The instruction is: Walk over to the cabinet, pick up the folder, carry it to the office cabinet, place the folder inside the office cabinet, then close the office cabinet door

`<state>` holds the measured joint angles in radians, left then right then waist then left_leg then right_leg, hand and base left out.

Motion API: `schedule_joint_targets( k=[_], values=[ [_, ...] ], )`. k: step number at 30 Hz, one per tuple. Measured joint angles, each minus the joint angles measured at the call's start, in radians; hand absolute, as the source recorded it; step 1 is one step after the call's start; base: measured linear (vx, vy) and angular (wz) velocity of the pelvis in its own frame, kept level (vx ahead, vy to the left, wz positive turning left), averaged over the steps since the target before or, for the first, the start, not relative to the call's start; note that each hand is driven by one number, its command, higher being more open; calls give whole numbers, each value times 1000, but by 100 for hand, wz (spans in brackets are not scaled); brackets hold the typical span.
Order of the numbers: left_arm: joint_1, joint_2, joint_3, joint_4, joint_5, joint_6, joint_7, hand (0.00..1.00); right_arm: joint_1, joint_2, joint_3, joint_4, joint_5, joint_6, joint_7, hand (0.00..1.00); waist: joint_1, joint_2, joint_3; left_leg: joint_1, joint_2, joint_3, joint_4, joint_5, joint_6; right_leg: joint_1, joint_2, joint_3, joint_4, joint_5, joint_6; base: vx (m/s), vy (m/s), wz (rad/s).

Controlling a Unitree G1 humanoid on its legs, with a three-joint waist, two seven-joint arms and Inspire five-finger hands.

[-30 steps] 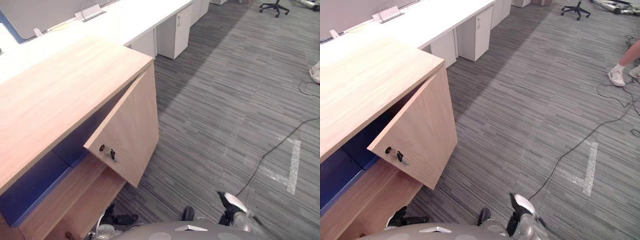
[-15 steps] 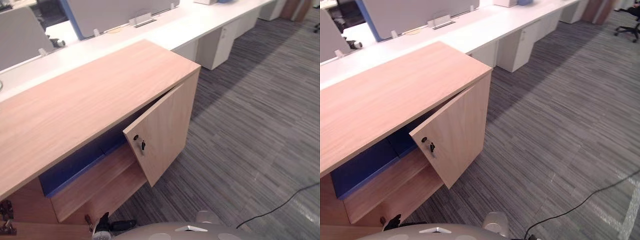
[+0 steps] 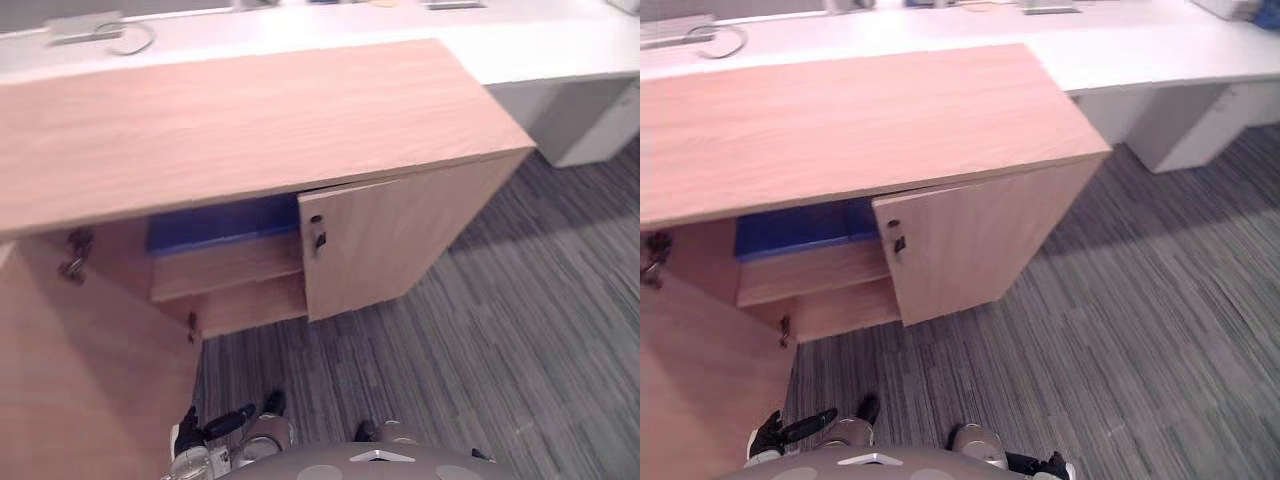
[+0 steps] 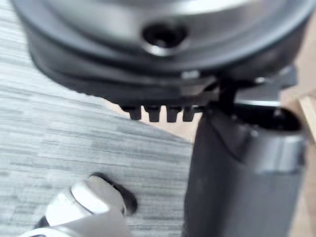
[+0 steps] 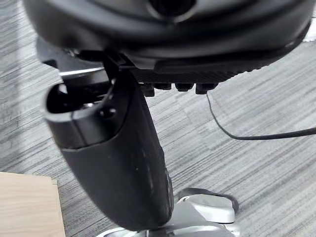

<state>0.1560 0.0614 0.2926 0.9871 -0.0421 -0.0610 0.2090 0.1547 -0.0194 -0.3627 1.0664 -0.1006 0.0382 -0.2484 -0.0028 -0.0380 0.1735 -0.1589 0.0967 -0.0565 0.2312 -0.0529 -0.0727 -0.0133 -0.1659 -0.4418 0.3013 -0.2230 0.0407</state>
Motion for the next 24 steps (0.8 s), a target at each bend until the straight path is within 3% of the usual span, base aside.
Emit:
schedule_joint_targets(
  k=[1,4,5,7,8,9,10,11,12,13,14,15,16,18,19,24],
  values=[
    [0,1,-1,-1,-3,-1,7,100,-4,-8,-4,1,0,0,0,100,1,-2,9,-14,49,172,93,-40,11,18,-17,-53,1,0,0,-168,22,128],
    [2,1,-32,5,-2,0,14,100,-3,-43,-28,17,22,0,-7,100,-8,29,3,6,92,424,165,-122,19,40,-69,-170,14,5,17,-79,153,131],
    [-6,-2,-38,5,-2,0,12,100,-8,-47,-34,23,35,1,-7,100,-4,37,12,-3,83,435,166,-108,32,43,-77,-183,29,2,23,-60,183,113],
    [-9,13,-54,6,0,0,10,100,-23,-47,-54,43,45,4,-4,100,-3,34,25,-9,5,389,75,-46,66,35,-72,-169,-8,-5,22,-100,103,124],
    [-23,26,-77,16,2,0,11,100,-20,-25,-67,45,63,2,-4,100,-43,15,12,18,-48,363,-64,-11,100,53,-63,-162,-92,29,-6,-87,65,184],
    [-37,47,-78,35,3,3,8,100,-23,-5,-82,54,73,-2,-6,100,-52,2,16,23,-30,469,-47,-43,121,80,-87,-213,-129,78,30,-72,74,194],
    [-48,43,-76,47,2,11,12,100,-23,-15,-104,51,72,-3,-24,100,-45,14,25,36,49,604,75,-84,111,104,-108,-271,-107,87,46,39,141,159],
    [-41,27,-74,58,3,21,12,100,-18,-42,-125,52,74,0,-25,100,-54,49,28,50,96,669,106,-98,69,120,-120,-330,-57,84,49,33,162,126],
    [-46,25,-74,59,3,21,10,100,-20,-45,-140,51,75,0,-26,100,-55,58,28,43,79,672,108,-92,81,120,-141,-353,-24,83,49,50,235,128],
    [-46,19,-83,48,3,18,13,100,-21,-53,-160,53,75,2,-28,100,-54,59,29,46,44,649,81,-71,113,108,-164,-375,9,71,44,-16,194,91],
    [-47,19,-82,48,3,18,18,100,-21,-52,-161,55,74,3,-28,100,-51,67,29,46,27,632,53,-62,116,106,-149,-382,-5,71,44,-69,190,114],
    [-59,22,-80,56,3,20,22,100,-25,-36,-163,54,74,3,-25,100,-54,51,25,46,-26,598,-14,-19,125,124,-129,-414,-72,78,40,-98,109,119],
    [-72,20,-92,67,5,21,16,100,-37,-29,-185,54,76,3,-27,100,-55,54,22,62,-67,562,-100,19,131,144,-132,-448,-100,107,57,-119,116,116],
    [-72,14,-93,76,12,20,9,100,-41,-35,-209,56,73,8,-39,100,-49,71,27,111,-121,537,-257,92,134,145,-149,-487,-96,115,59,-149,131,69],
    [-68,9,-92,97,12,25,5,100,-45,-43,-217,55,74,12,-36,100,-52,83,29,137,-140,525,-323,114,132,155,-152,-496,-92,114,56,-135,106,45],
    [-57,7,-91,123,15,38,-3,100,-48,-52,-231,52,75,16,-36,100,-54,83,37,149,-181,487,-323,107,142,187,-202,-548,-37,93,47,-48,62,34]
  ],
)
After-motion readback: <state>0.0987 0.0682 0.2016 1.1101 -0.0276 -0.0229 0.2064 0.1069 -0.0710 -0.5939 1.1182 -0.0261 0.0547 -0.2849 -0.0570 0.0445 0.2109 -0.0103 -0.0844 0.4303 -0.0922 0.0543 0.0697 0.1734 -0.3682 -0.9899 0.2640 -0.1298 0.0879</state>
